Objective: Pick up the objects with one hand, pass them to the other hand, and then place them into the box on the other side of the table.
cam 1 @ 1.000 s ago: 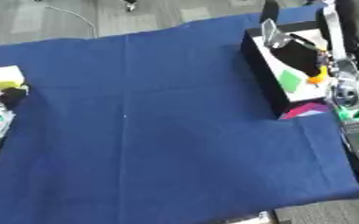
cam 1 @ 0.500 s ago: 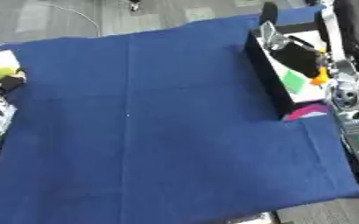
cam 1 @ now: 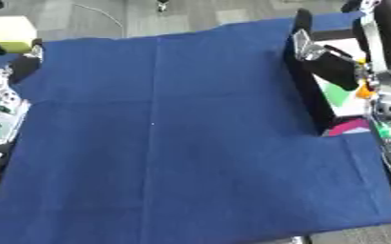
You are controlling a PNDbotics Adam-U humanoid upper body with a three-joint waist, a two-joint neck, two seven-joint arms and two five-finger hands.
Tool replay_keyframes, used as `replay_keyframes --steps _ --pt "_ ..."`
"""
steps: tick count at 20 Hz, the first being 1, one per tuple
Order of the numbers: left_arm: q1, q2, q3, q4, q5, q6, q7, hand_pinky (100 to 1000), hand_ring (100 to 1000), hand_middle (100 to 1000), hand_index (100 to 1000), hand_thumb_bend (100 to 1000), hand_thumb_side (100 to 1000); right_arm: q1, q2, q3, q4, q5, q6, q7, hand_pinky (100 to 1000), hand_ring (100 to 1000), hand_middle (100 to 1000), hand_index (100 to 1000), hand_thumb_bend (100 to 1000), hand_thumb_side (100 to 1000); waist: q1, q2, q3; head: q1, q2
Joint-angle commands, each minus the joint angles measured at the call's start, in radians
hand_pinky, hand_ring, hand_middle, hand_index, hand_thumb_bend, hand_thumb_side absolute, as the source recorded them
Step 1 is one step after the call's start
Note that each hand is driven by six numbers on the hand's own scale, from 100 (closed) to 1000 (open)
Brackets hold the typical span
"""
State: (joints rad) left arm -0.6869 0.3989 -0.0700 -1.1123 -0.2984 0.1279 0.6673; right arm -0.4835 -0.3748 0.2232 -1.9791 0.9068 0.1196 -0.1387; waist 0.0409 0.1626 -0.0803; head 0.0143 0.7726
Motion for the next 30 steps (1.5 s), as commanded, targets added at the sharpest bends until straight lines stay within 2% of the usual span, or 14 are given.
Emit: replay_keyframes --steps 1,6,12,18,24,25,27,30 --pt "0.005 -0.040 -0.055 -0.092 -0.047 -0.048 -0.039 697 487 314 549 417 100 -0.013 -0.036 0.009 -0.021 -0.016 0.011 0.022 531 873 706 923 100 427 -0.009 -0.027 0.005 0.019 -0.003" --pt "0.056 -0.151 -0.165 -0.203 -0.114 -0.117 -0.108 709 495 320 556 405 100 -0.025 -0.046 0.050 -0.021 -0.054 0.030 0.067 496 897 703 948 100 422 -0.014 -0.029 0.017 0.027 -0.003" --pt "0.107 -0.284 -0.282 -0.340 -0.112 -0.201 -0.192 717 500 325 560 398 100 -0.039 -0.036 0.119 -0.021 -0.137 0.098 0.101 415 955 671 992 100 437 -0.015 -0.027 0.041 0.010 -0.003" --pt "0.136 -0.310 -0.329 -0.429 -0.070 -0.282 -0.278 718 500 323 560 389 100 -0.052 -0.032 0.158 -0.021 -0.223 0.168 0.127 379 986 660 1000 100 439 -0.013 -0.022 0.051 -0.017 -0.003" --pt "0.117 -0.317 -0.315 -0.441 -0.102 -0.305 -0.368 718 503 325 564 369 100 -0.045 -0.024 0.178 -0.021 -0.313 0.194 0.132 359 1000 675 1000 100 500 -0.018 -0.019 0.056 -0.044 -0.003" --pt "0.115 -0.319 -0.302 -0.449 -0.107 -0.305 -0.405 718 503 326 565 368 100 -0.044 -0.028 0.176 -0.021 -0.368 0.198 0.129 356 1000 676 1000 100 510 -0.019 -0.019 0.056 -0.048 -0.003" --pt "0.114 -0.321 -0.267 -0.475 -0.102 -0.300 -0.494 718 503 326 565 366 100 -0.048 -0.050 0.158 -0.021 -0.548 0.199 0.102 351 1000 680 1000 100 535 -0.021 -0.018 0.058 -0.055 -0.003" --pt "0.117 -0.323 -0.241 -0.497 -0.097 -0.288 -0.545 717 504 327 566 367 100 -0.049 -0.065 0.145 -0.021 -0.715 0.196 0.057 338 1000 686 1000 100 595 -0.024 -0.017 0.059 -0.066 -0.003"
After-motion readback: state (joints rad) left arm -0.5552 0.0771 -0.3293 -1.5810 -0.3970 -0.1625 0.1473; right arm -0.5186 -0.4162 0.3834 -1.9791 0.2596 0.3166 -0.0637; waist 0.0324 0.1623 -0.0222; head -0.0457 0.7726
